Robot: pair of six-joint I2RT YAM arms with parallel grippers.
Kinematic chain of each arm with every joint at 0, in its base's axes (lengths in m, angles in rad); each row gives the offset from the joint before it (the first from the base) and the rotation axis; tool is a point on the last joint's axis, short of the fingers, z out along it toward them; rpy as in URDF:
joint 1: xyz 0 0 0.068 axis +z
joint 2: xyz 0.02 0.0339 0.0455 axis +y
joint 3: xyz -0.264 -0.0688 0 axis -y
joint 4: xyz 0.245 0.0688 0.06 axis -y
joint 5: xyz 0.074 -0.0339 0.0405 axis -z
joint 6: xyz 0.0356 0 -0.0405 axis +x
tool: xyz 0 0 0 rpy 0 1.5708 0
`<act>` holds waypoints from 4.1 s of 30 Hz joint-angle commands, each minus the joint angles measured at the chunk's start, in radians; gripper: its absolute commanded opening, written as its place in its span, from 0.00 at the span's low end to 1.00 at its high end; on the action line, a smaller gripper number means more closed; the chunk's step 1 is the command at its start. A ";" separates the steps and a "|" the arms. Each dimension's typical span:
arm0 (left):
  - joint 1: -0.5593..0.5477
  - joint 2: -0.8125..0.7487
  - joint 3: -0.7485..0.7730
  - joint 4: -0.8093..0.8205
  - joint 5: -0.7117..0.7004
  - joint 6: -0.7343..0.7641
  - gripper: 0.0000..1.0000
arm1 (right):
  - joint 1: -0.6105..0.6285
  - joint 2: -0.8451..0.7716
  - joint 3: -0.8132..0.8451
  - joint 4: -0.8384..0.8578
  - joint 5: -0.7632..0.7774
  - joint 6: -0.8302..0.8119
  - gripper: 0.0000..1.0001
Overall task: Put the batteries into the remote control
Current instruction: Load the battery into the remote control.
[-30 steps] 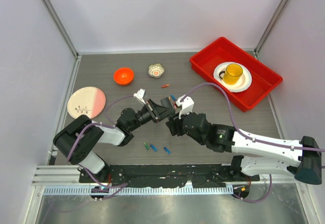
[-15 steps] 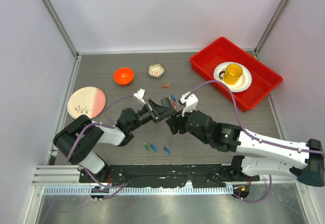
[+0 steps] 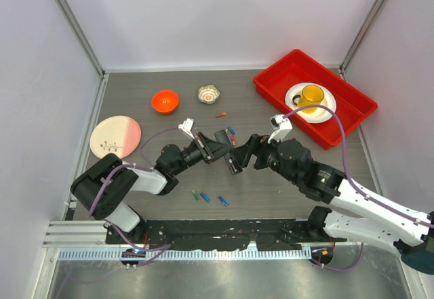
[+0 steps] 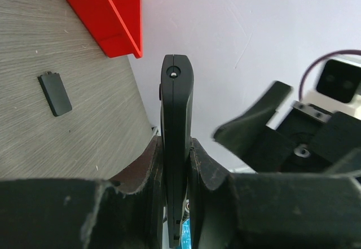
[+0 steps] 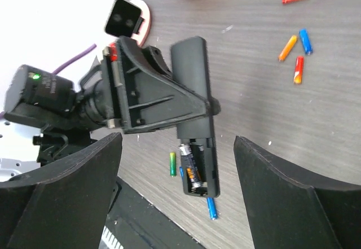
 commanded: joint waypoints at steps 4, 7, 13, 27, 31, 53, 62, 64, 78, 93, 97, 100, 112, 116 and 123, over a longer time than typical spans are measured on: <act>-0.004 -0.058 0.028 0.262 0.016 0.009 0.00 | -0.212 0.012 -0.111 0.168 -0.426 0.187 0.86; -0.003 -0.070 0.027 0.262 0.015 0.009 0.00 | -0.256 0.026 -0.140 0.199 -0.514 0.200 0.86; -0.001 -0.056 0.039 0.264 0.026 0.001 0.00 | -0.292 0.045 -0.183 0.288 -0.601 0.227 0.85; -0.003 -0.059 0.045 0.262 0.035 0.001 0.00 | -0.325 0.098 -0.240 0.413 -0.637 0.298 0.83; -0.003 -0.059 0.042 0.262 0.033 0.001 0.00 | -0.333 0.105 -0.249 0.432 -0.638 0.316 0.82; -0.004 -0.067 0.048 0.262 0.030 0.001 0.00 | -0.341 0.128 -0.281 0.455 -0.641 0.330 0.75; -0.004 -0.064 0.048 0.262 0.027 0.003 0.00 | -0.341 0.128 -0.292 0.478 -0.657 0.344 0.76; -0.004 -0.061 0.050 0.264 0.030 0.004 0.00 | -0.342 0.121 -0.289 0.478 -0.655 0.344 0.78; -0.004 -0.056 0.044 0.262 0.024 0.015 0.00 | -0.344 0.006 -0.200 0.283 -0.592 0.206 0.80; -0.003 -0.065 0.039 0.262 0.015 0.018 0.00 | -0.344 -0.054 -0.177 0.072 -0.525 0.078 0.77; -0.003 -0.056 0.039 0.262 0.015 0.017 0.00 | -0.344 -0.065 -0.181 0.067 -0.519 0.077 0.77; -0.001 -0.056 0.041 0.262 0.016 0.017 0.00 | -0.344 -0.065 -0.184 0.061 -0.514 0.072 0.77; -0.003 -0.058 0.045 0.262 0.016 0.015 0.00 | -0.344 -0.045 -0.209 0.090 -0.540 0.092 0.77; -0.003 -0.054 0.047 0.262 0.013 0.015 0.00 | -0.344 -0.034 -0.218 0.104 -0.552 0.101 0.77; -0.003 -0.051 0.050 0.262 0.013 0.014 0.00 | -0.344 -0.019 -0.227 0.124 -0.563 0.112 0.77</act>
